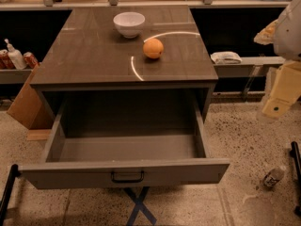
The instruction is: Place orange into top drawer
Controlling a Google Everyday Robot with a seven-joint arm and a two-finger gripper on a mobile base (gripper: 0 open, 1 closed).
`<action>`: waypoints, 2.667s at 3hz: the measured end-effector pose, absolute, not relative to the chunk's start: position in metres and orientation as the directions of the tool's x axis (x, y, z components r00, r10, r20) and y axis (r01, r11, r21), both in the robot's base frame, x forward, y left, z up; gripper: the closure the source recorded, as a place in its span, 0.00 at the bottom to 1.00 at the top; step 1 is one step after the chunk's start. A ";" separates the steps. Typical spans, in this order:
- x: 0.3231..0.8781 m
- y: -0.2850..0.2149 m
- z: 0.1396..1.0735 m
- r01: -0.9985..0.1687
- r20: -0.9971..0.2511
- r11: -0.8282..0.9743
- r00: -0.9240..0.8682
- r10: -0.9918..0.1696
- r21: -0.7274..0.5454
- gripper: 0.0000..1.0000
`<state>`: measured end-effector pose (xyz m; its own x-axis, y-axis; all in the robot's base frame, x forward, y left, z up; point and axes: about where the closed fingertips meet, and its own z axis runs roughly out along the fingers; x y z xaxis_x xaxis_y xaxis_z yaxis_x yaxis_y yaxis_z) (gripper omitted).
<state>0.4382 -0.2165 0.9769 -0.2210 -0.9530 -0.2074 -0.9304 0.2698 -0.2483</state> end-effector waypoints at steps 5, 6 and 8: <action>0.565 -0.167 0.945 -0.893 -0.484 0.360 -0.197 -0.853 -0.271 0.00; 0.586 -0.157 0.941 -0.886 -0.537 0.386 -0.201 -0.819 -0.258 0.00; 0.624 -0.130 0.932 -0.886 -0.635 0.424 -0.219 -0.741 -0.190 0.00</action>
Offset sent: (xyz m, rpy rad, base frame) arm 0.1719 0.0659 -0.0194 0.4902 -0.1436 0.0399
